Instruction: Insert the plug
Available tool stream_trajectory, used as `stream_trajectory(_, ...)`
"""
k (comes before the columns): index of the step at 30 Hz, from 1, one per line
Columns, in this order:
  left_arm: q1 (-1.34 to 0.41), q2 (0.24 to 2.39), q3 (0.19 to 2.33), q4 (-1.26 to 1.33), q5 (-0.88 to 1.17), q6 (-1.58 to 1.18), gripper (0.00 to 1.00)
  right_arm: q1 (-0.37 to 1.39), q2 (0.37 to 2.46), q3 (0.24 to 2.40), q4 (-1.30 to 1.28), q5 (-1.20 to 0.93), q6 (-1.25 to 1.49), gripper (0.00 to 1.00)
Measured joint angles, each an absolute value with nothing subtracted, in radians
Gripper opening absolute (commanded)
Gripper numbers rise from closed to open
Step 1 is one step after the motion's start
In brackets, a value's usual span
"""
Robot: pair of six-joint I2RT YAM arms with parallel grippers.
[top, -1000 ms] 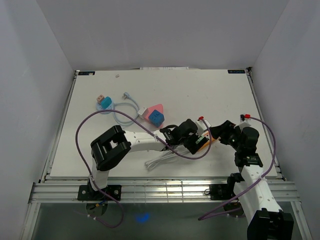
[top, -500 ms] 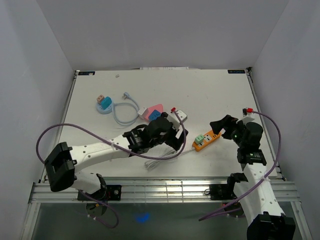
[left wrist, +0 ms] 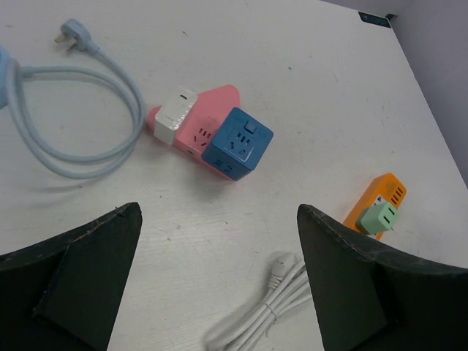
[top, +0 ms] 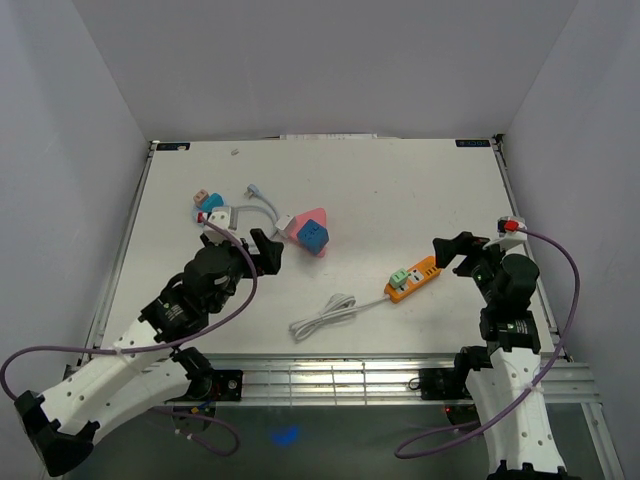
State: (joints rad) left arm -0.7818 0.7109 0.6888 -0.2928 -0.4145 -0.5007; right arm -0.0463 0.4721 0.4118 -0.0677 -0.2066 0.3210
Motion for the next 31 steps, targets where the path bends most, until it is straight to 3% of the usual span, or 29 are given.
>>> stream_trajectory(9,-0.781,0.642,0.764,-0.466,-0.599,-0.497,0.98,-0.046,0.424,0.412,-0.075,-0.158,0.300,0.89)
stream_trajectory(18,-0.781,0.486,0.713,-0.463,-0.687,-0.446,0.98,-0.046,0.423,0.411,-0.081,-0.139,0.299,0.89)
stream_trajectory(31,-0.781,0.562,0.713,-0.468,-0.699,-0.430,0.98,-0.046,0.413,0.411,-0.081,-0.133,0.299,0.89)
